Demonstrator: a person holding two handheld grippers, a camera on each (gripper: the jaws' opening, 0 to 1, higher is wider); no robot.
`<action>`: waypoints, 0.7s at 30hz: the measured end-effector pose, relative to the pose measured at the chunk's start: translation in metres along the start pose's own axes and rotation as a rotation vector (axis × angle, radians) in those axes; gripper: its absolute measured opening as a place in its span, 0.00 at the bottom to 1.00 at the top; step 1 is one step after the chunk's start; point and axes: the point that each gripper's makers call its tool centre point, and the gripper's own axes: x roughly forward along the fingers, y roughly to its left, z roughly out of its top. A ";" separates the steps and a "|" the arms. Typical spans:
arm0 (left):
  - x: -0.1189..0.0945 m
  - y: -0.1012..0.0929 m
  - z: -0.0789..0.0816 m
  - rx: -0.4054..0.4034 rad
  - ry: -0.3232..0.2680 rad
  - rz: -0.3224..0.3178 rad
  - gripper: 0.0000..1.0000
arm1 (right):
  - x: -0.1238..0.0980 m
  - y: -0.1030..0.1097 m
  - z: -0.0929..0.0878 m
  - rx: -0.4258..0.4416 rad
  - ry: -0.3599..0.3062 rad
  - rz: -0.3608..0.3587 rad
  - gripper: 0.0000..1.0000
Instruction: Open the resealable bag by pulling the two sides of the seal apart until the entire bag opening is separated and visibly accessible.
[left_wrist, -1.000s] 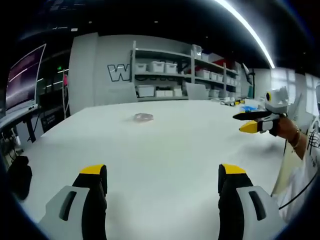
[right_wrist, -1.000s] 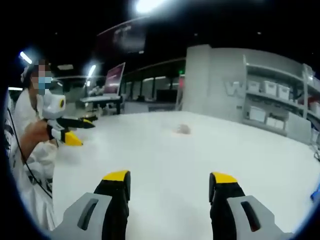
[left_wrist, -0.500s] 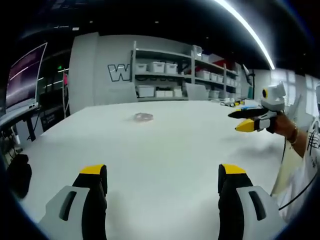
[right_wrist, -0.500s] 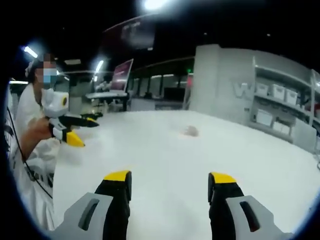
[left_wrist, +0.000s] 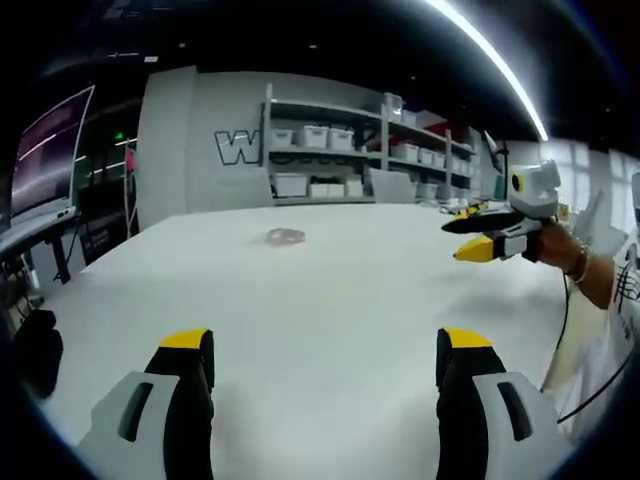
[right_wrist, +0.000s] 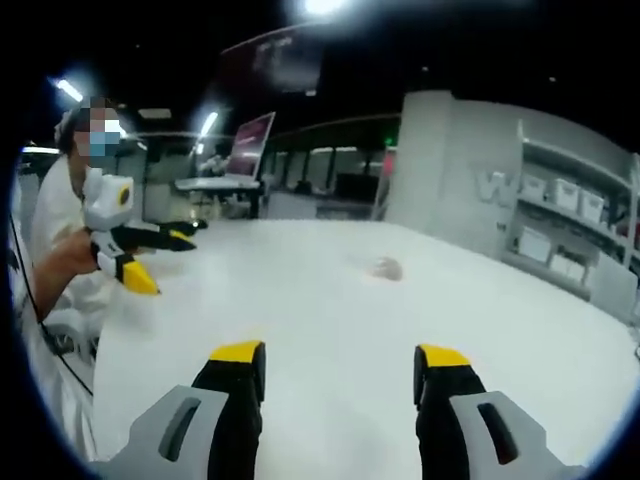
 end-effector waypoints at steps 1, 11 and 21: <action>0.000 0.000 0.000 0.000 0.000 0.000 0.91 | 0.001 0.000 0.000 -0.003 0.002 0.001 0.59; 0.002 -0.006 0.001 0.004 0.002 -0.016 0.91 | 0.015 -0.010 0.009 -0.025 -0.002 -0.002 0.57; -0.001 -0.005 0.003 0.008 -0.002 -0.011 0.91 | 0.023 -0.010 0.010 -0.061 0.009 -0.005 0.56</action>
